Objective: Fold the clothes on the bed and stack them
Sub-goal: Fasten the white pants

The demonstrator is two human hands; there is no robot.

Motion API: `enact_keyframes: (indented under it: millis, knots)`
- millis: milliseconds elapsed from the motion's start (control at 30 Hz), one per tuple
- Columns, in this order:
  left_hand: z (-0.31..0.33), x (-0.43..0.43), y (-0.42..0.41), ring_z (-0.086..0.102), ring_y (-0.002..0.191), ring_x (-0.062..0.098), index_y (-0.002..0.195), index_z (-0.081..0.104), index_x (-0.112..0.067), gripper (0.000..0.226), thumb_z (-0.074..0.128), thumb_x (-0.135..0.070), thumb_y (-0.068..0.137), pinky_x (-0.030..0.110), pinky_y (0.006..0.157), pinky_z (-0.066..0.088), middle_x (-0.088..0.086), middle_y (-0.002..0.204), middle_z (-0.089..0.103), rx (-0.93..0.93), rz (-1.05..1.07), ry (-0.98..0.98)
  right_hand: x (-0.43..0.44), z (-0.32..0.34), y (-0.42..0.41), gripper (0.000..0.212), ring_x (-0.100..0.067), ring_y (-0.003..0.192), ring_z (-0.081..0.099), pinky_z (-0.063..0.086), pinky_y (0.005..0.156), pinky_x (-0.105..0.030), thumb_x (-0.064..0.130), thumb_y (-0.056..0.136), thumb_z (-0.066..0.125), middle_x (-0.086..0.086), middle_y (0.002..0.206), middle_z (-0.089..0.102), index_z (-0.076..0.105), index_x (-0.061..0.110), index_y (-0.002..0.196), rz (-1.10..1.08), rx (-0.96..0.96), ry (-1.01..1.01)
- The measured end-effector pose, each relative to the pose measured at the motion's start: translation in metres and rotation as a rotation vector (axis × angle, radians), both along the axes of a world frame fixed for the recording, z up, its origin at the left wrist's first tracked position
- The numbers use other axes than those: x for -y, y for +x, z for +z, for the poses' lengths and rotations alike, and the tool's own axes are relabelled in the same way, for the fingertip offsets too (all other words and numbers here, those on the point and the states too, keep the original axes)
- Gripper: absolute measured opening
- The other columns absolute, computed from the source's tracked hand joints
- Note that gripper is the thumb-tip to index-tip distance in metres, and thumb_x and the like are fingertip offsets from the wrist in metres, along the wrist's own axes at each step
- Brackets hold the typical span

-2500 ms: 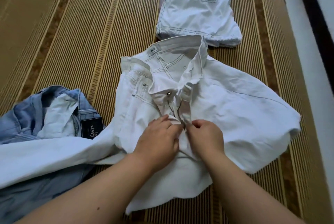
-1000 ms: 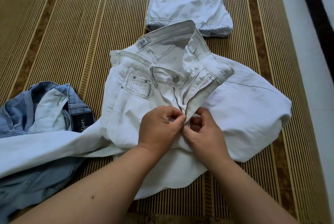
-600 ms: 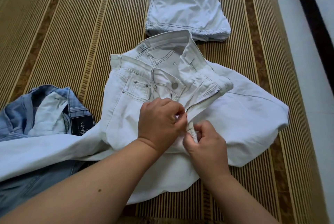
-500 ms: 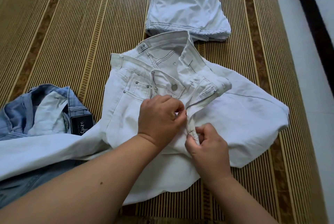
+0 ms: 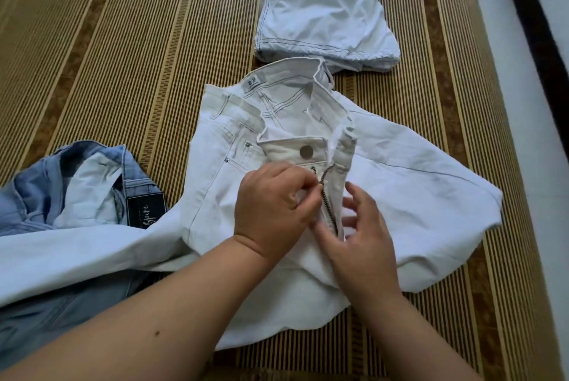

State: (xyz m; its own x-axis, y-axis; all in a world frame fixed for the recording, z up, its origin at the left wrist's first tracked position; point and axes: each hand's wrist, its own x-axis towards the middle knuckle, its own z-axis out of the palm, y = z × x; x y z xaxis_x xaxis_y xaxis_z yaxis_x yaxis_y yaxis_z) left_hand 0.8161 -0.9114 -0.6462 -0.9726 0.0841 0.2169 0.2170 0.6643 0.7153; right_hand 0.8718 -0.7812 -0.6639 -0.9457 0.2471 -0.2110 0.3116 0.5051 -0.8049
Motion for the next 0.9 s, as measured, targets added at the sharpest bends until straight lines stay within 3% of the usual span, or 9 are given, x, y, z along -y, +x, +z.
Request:
enact_keyframes:
  millis: [100,233,400,567,767,900]
  knots:
    - [0.0,-0.003,0.004,0.06,0.066,0.022,0.068,0.067,-0.014,0.009,0.066,-0.018,0.076,0.041,0.063,0.05,-0.002,0.07,0.065,-0.006,0.016,0.027,0.005,0.007,-0.019,0.02,-0.012,0.074,0.059,0.043,0.066,-0.022,0.031,0.079,0.072,0.006,0.081,0.064,0.06,0.018,0.088,-0.008,-0.12,0.095]
    - [-0.001,-0.002,0.003,0.059,0.061,0.023,0.066,0.066,-0.015,0.011,0.063,-0.021,0.074,0.037,0.057,0.049,-0.001,0.065,0.062,-0.076,0.006,-0.044,0.006,0.007,-0.019,0.029,-0.018,0.062,0.05,0.039,0.06,-0.032,0.028,0.08,0.073,-0.001,0.062,0.056,0.054,0.009,0.068,-0.031,-0.071,0.065]
    - [0.001,0.003,-0.003,0.058,0.06,0.021,0.067,0.067,-0.015,0.013,0.063,-0.022,0.077,0.031,0.054,0.046,-0.002,0.067,0.063,-0.151,-0.008,-0.099,0.005,0.007,-0.01,0.034,-0.017,0.059,0.047,0.036,0.056,-0.026,0.028,0.08,0.075,-0.001,0.057,0.052,0.051,0.009,0.064,-0.044,-0.044,0.038]
    - [0.002,0.006,-0.012,0.061,0.065,0.026,0.07,0.068,-0.012,0.015,0.064,-0.023,0.08,0.037,0.056,0.049,0.002,0.071,0.066,-0.144,0.016,-0.063,0.006,0.012,-0.011,0.033,-0.009,0.055,0.046,0.034,0.054,-0.022,0.022,0.078,0.075,0.006,0.052,0.048,0.048,0.019,0.059,-0.044,-0.002,0.029]
    - [-0.004,0.014,-0.005,0.063,0.066,0.026,0.078,0.076,-0.015,0.008,0.07,-0.019,0.082,0.035,0.056,0.049,0.002,0.075,0.068,-0.306,-0.116,-0.151,0.008,0.018,-0.009,0.023,-0.001,0.055,0.053,0.038,0.054,-0.01,0.022,0.08,0.073,0.018,0.056,0.056,0.058,0.038,0.075,-0.045,-0.007,-0.076]
    - [-0.003,0.014,-0.002,0.062,0.072,0.025,0.088,0.079,-0.019,0.013,0.068,-0.02,0.08,0.035,0.064,0.051,0.003,0.079,0.067,-0.278,-0.165,-0.131,0.008,0.02,-0.011,0.023,0.001,0.051,0.051,0.038,0.053,-0.01,0.025,0.081,0.074,0.018,0.054,0.055,0.058,0.041,0.084,-0.054,-0.004,-0.132]
